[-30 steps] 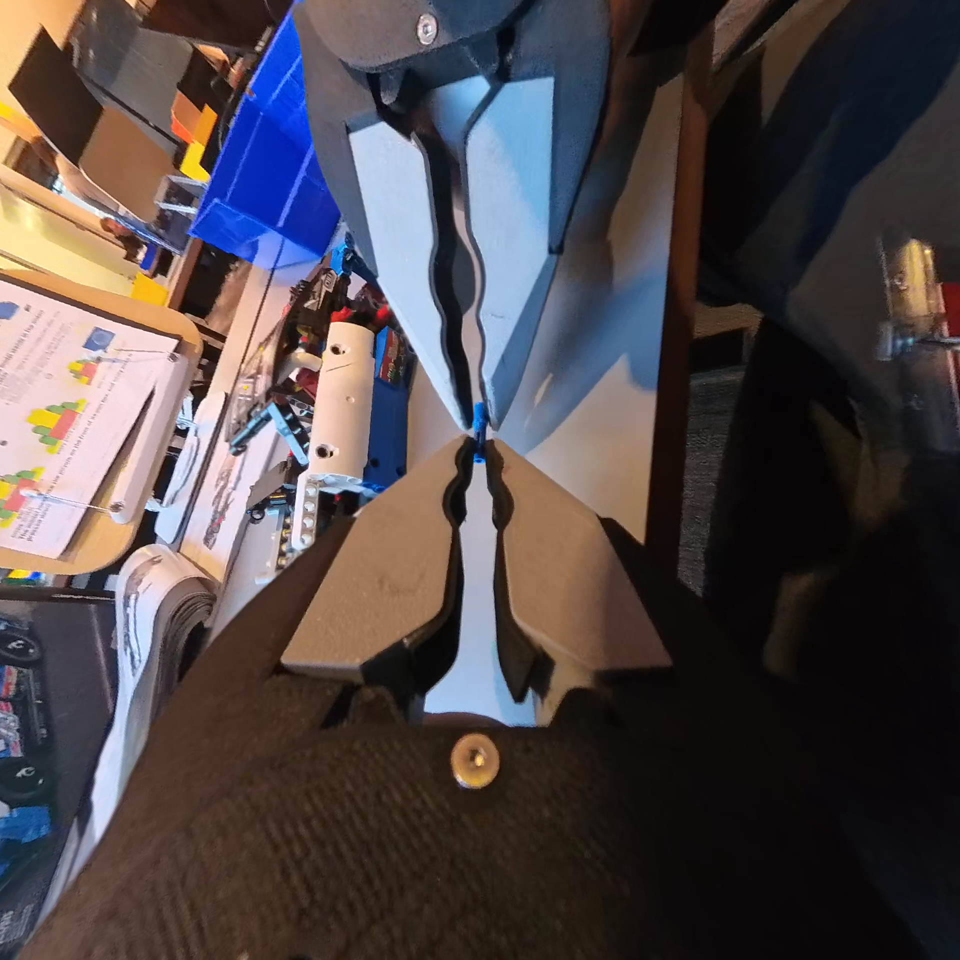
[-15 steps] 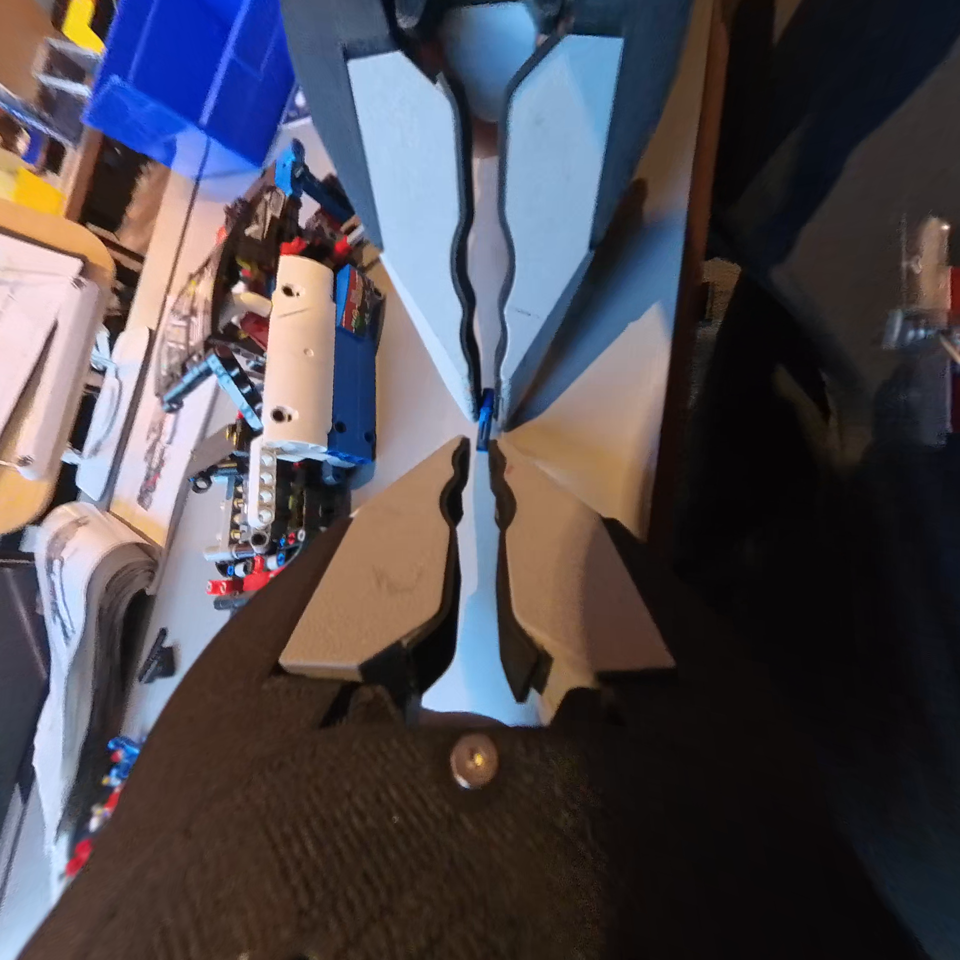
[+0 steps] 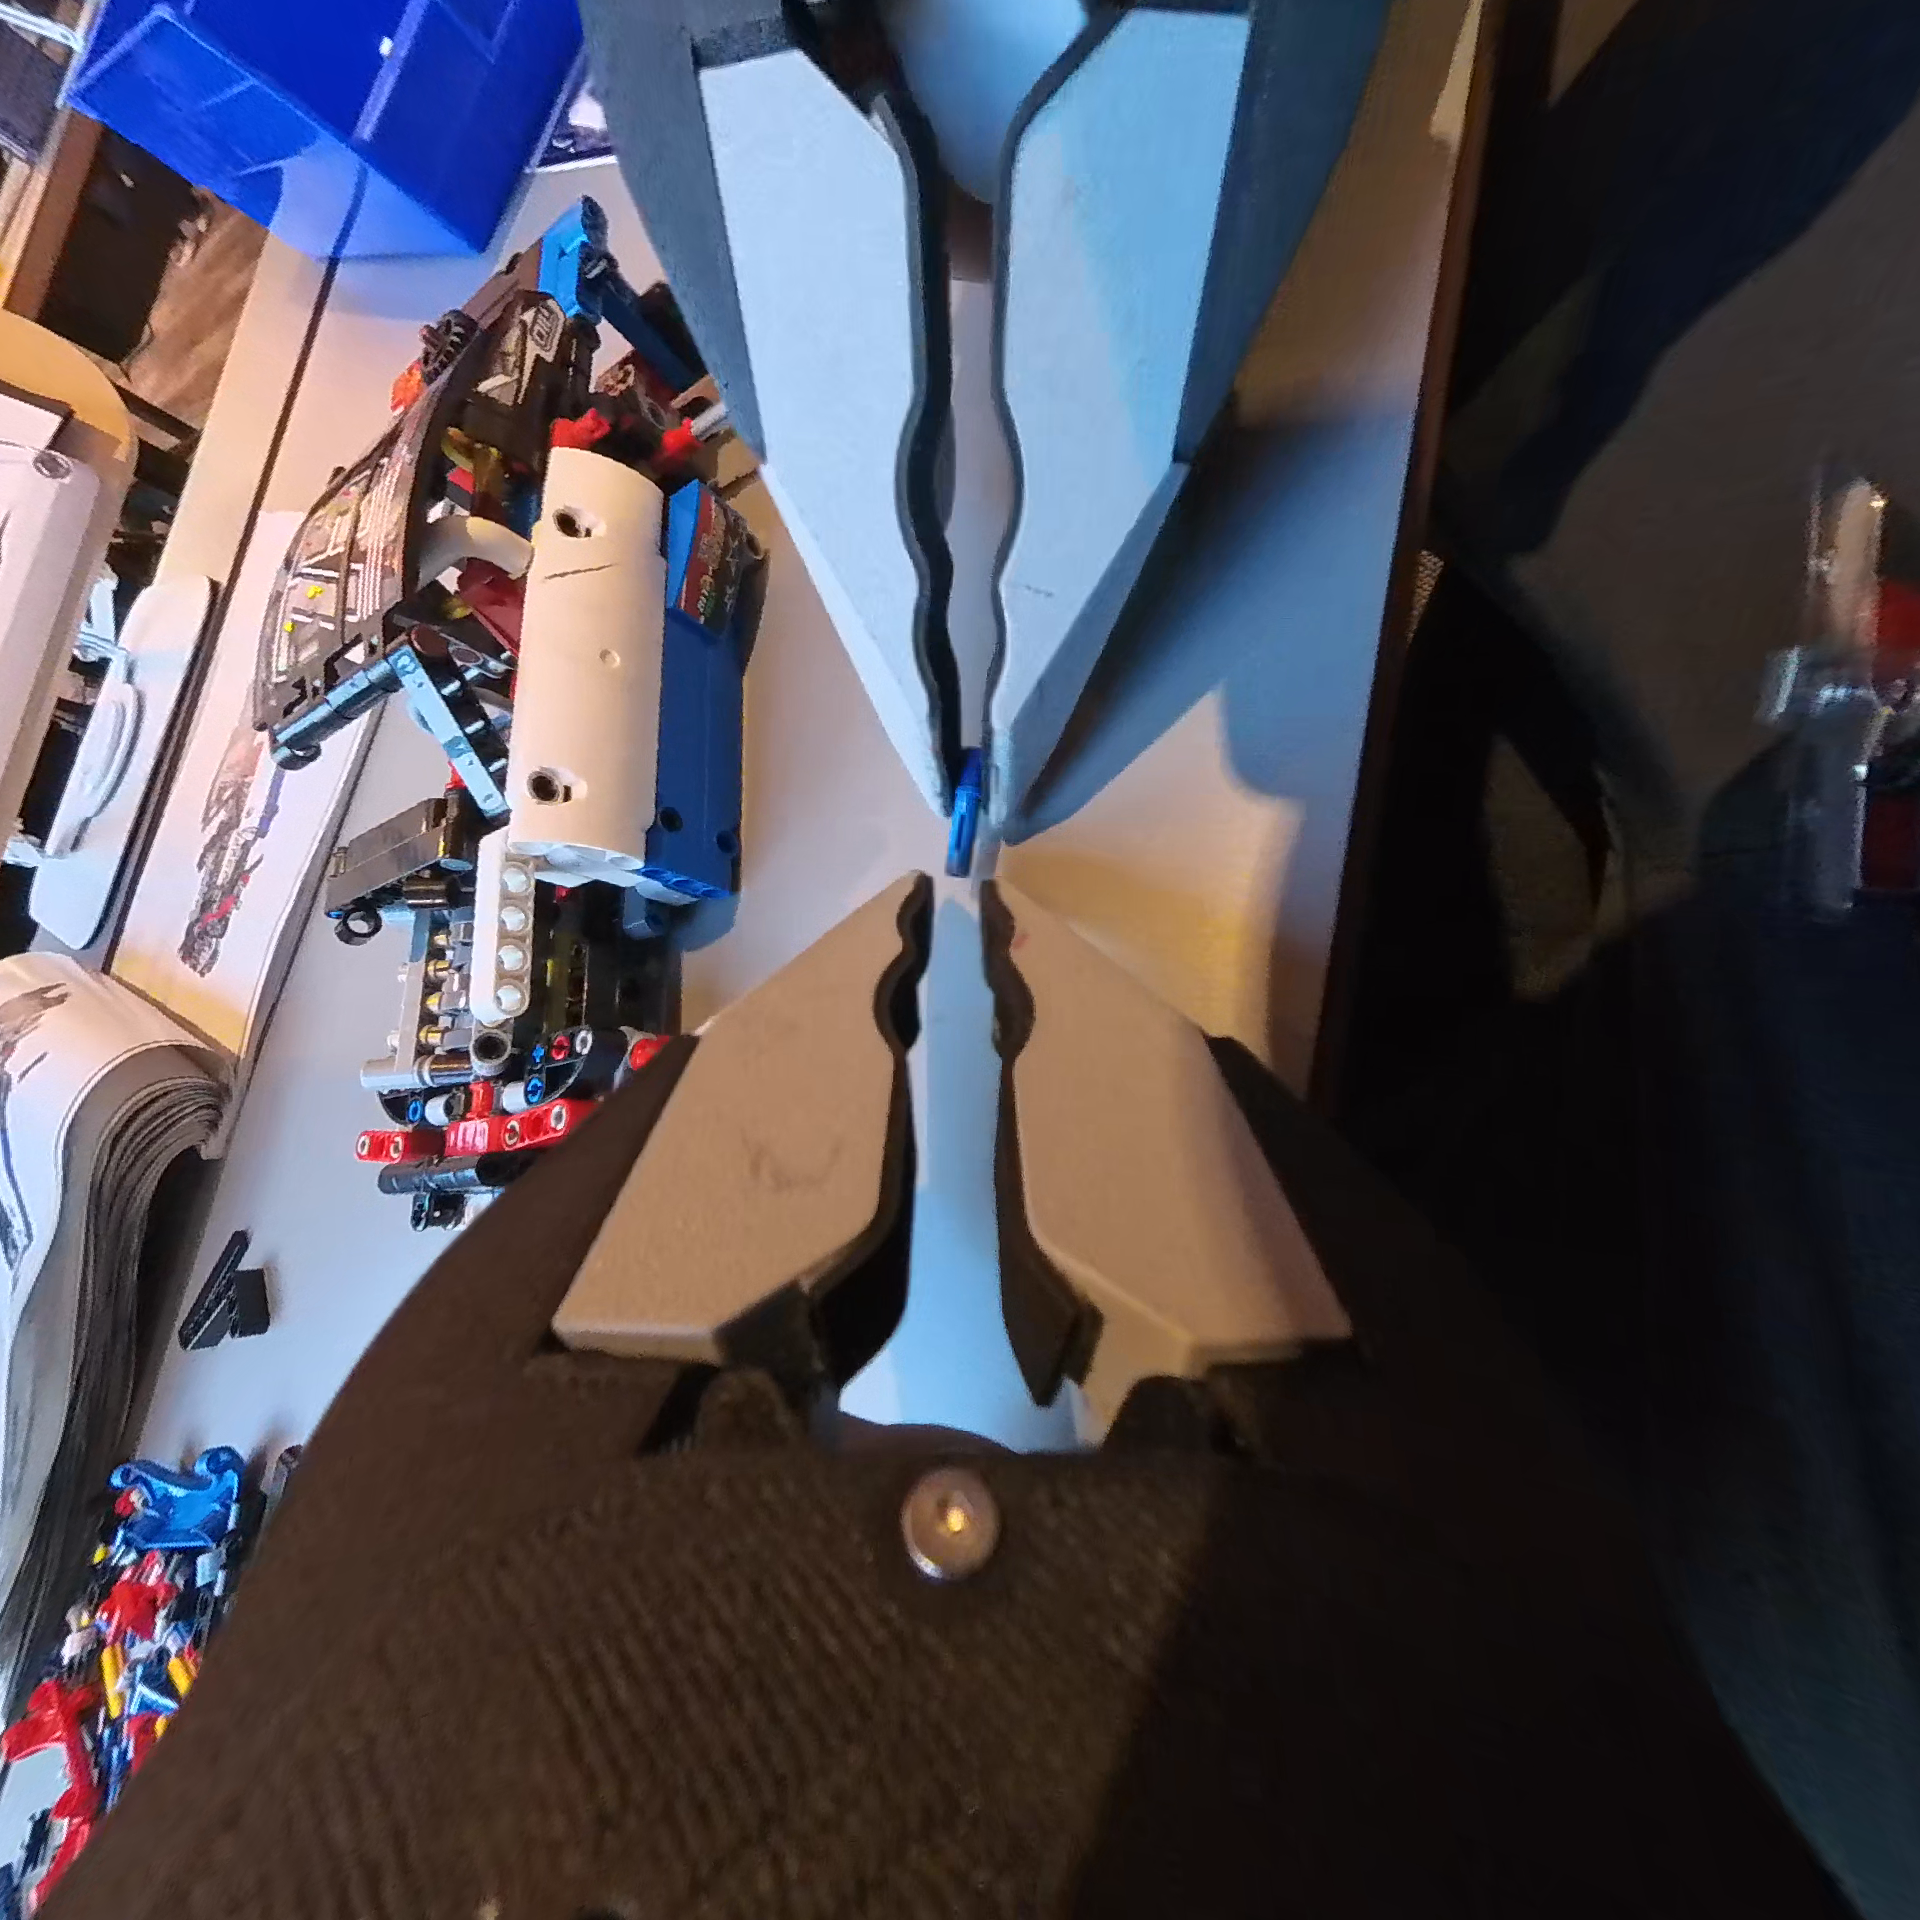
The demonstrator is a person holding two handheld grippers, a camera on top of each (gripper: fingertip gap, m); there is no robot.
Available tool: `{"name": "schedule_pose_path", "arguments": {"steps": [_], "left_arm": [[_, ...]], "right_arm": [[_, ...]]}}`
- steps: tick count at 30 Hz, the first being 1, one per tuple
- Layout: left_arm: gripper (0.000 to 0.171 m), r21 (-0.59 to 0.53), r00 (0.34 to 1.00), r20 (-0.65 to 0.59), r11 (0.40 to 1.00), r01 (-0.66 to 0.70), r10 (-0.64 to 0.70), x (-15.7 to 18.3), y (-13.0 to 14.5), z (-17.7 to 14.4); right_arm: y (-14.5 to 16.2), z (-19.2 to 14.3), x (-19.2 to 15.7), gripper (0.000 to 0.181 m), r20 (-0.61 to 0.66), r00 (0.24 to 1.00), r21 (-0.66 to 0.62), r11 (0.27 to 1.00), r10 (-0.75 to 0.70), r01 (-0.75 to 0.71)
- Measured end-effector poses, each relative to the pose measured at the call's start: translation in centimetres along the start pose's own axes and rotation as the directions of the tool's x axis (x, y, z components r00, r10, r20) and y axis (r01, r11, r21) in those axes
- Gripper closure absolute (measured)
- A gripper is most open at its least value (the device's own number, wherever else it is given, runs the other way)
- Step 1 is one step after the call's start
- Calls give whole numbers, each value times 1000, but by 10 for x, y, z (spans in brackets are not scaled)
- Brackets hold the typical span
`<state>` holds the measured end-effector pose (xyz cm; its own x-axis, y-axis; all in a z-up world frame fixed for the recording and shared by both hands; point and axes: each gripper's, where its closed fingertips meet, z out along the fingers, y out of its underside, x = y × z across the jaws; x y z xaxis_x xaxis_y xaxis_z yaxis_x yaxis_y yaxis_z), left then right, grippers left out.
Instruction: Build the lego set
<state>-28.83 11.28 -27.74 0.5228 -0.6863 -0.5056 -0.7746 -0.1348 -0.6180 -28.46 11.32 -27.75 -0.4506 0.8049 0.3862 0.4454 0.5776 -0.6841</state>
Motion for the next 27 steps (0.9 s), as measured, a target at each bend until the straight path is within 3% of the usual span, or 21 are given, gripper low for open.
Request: {"name": "schedule_pose_path", "arguments": {"steps": [6,9,13,16,21,27], "left_arm": [[163,9,1000,21,1000,-22,22,0,-2,-1],[158,30,996,61,998,-62,60,-1,-5,-2],[157,45,985,119,990,-130,124,-2,-8,-4],[162,65,977,152,985,-158,147,-4,-10,-7],[161,35,969,152,979,-199,192,0,-6,-5],[163,42,965,155,974,-221,212,3,-7,-6]], "right_arm": [[-7,-4,0,178,32,999,50,998,41,-43],[-7,-3,-7,178,147,978,30,988,148,-154],[-8,-4,-9,178,327,854,-36,908,405,-418],[-6,-6,-7,178,387,762,-75,841,520,-536],[-9,-8,-10,178,459,644,-114,759,613,-641],[-12,-9,-14,178,498,558,-150,700,664,-698]]}}
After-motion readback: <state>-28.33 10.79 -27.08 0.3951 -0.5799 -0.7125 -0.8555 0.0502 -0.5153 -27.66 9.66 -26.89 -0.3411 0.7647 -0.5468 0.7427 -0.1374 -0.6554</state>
